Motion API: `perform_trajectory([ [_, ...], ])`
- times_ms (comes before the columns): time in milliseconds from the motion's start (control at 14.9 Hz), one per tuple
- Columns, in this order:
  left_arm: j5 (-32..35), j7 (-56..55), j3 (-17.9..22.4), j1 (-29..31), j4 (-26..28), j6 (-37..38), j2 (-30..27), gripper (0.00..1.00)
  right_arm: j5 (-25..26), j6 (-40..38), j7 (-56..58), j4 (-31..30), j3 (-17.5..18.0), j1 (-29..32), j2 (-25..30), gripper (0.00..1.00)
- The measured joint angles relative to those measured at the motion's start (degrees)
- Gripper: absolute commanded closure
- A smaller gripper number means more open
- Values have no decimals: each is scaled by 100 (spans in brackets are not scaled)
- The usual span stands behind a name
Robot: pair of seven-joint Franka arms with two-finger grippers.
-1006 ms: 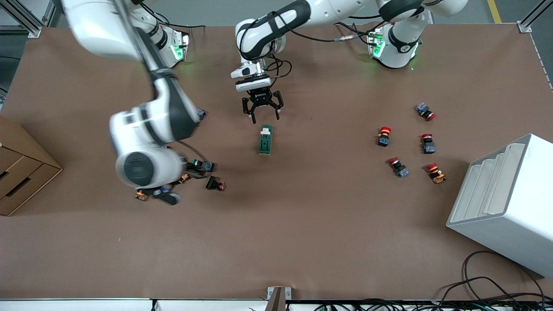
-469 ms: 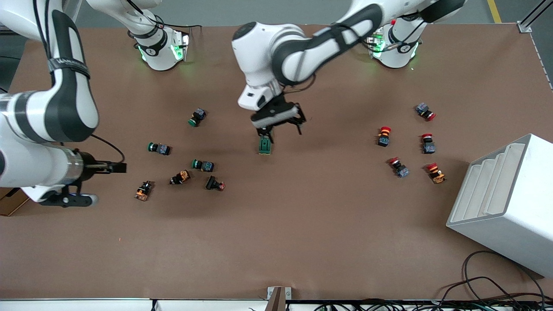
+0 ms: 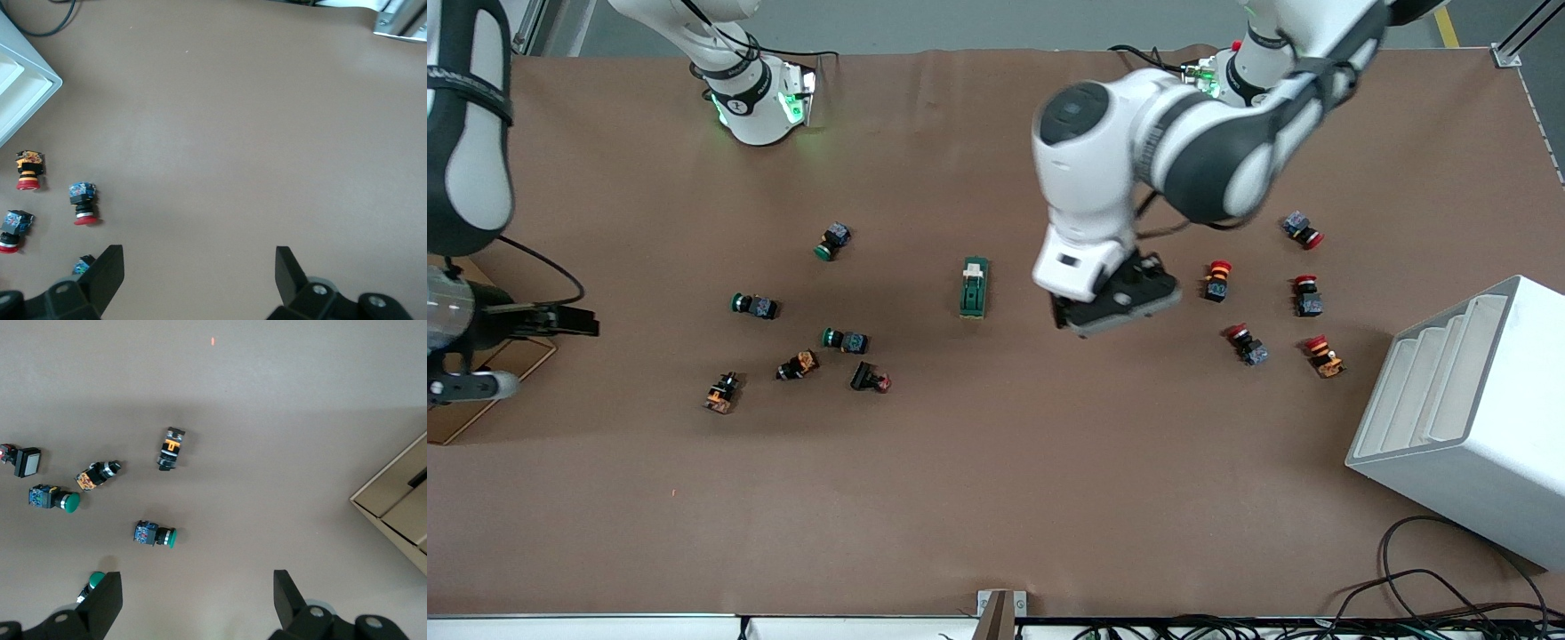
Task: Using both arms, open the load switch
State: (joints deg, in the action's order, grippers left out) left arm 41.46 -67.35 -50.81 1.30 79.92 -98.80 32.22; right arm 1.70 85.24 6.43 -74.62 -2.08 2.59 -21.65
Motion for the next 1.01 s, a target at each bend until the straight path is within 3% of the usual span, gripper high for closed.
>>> perform_trajectory([
  [134,-570,700,122,257,-148,1,-162,0,-2,-18,3,22,13,73,12,0],
  [201,-884,1144,394,269,-202,2,-340,0,-2,-46,3,57,32,87,12,0],
  [469,-2726,3273,2156,25,-237,15,-1316,0,-22,-205,2,242,121,81,16,0],
  [603,-3434,4006,2833,-32,-230,129,-1688,0,-148,-311,2,269,141,80,16,0],
  [804,-3778,4776,3546,-160,-207,612,-2093,0,-262,-970,1,351,145,84,43,0],
  [1006,-4050,5162,4102,-404,-186,1066,-2427,0,-277,-1107,2,439,145,86,262,0],
])
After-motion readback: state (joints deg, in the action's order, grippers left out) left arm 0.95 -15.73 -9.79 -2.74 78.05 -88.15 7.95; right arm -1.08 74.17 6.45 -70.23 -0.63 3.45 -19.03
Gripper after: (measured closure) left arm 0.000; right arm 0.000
